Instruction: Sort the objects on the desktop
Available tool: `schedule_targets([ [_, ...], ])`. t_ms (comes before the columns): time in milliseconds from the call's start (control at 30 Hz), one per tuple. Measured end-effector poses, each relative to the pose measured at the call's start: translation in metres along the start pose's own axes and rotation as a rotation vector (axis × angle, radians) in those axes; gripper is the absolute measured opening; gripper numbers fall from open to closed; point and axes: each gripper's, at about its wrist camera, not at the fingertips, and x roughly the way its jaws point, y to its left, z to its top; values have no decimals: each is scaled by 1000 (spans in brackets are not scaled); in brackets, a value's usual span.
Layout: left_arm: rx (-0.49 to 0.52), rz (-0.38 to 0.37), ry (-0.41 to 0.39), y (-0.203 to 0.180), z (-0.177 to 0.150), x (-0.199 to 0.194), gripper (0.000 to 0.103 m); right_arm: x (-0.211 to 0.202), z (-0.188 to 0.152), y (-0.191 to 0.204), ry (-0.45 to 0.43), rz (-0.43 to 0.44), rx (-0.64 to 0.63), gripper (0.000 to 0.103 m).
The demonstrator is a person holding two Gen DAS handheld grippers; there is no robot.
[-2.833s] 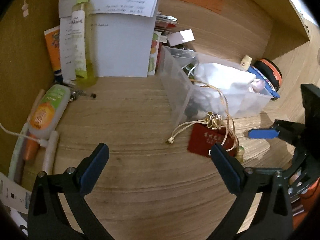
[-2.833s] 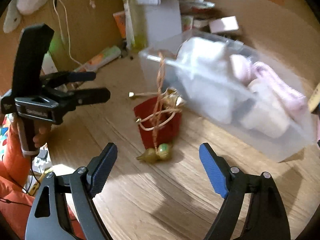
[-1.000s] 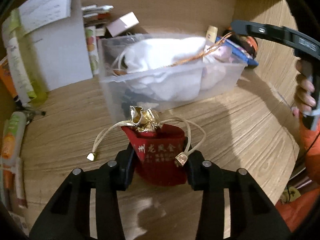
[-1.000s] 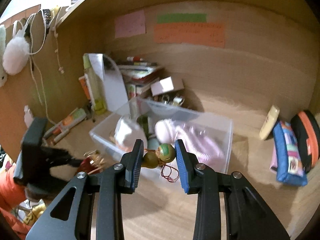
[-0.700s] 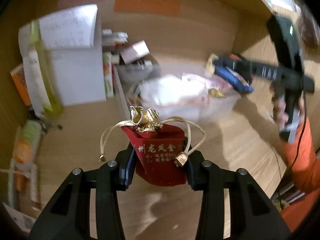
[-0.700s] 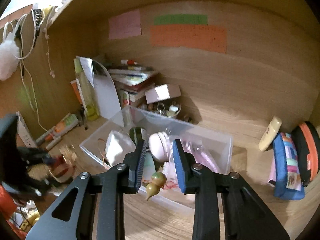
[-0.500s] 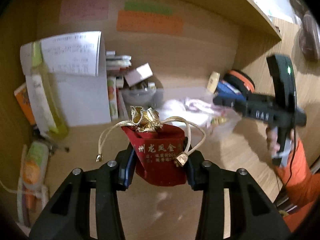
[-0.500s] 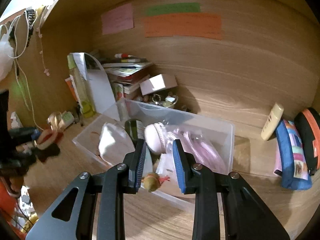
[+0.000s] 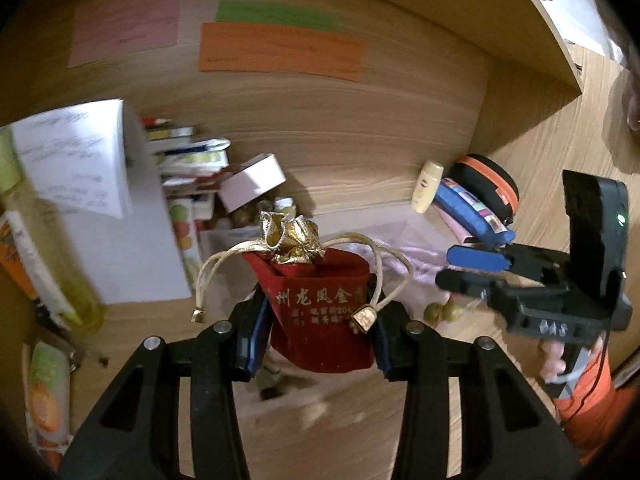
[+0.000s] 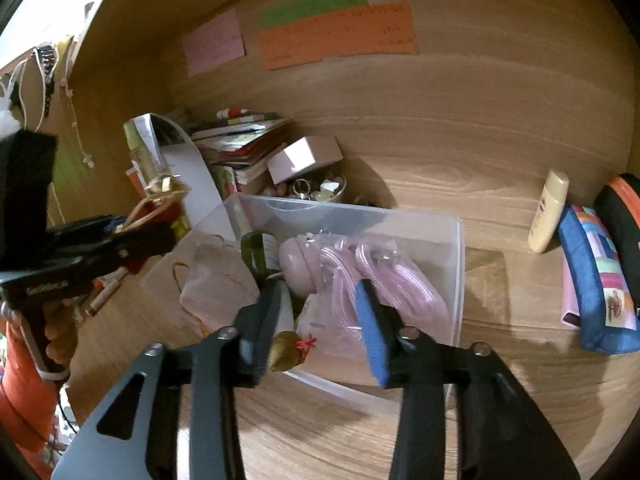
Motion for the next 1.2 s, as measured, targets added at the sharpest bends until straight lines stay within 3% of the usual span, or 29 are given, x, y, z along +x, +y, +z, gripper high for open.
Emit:
schedule_targets([
  [100, 10, 14, -4, -7, 8, 6, 47, -7, 0, 4, -34, -17, -16, 52],
  [167, 7, 32, -3, -9, 10, 9, 66, -9, 0, 6, -45, -21, -24, 60],
  [233, 11, 37, -6, -14, 10, 9, 74, -10, 0, 6, -52, -24, -25, 63],
  [433, 20, 44, -19, -18, 8, -6, 76, -7, 3, 7, -21, -38, -19, 64],
  [533, 7, 74, -52, -14, 4, -21, 97, -11, 4, 10, -11, -56, -22, 68],
  [633, 11, 99, -76, -13, -1, -36, 97, -21, 1, 15, -30, -72, -27, 82],
  [833, 10, 158, -90, -14, -17, -55, 98, -40, -5, 32, -42, -102, -60, 92],
  [933, -2, 143, -84, -17, -27, -60, 98, -50, -11, 38, -47, -105, -57, 100],
  [1100, -21, 169, -76, -26, -43, -63, 98, -65, -26, 46, -50, -112, -49, 102],
  [1200, -21, 217, -115, -35, -54, -71, 98, -74, -33, 50, -51, -109, -42, 102],
])
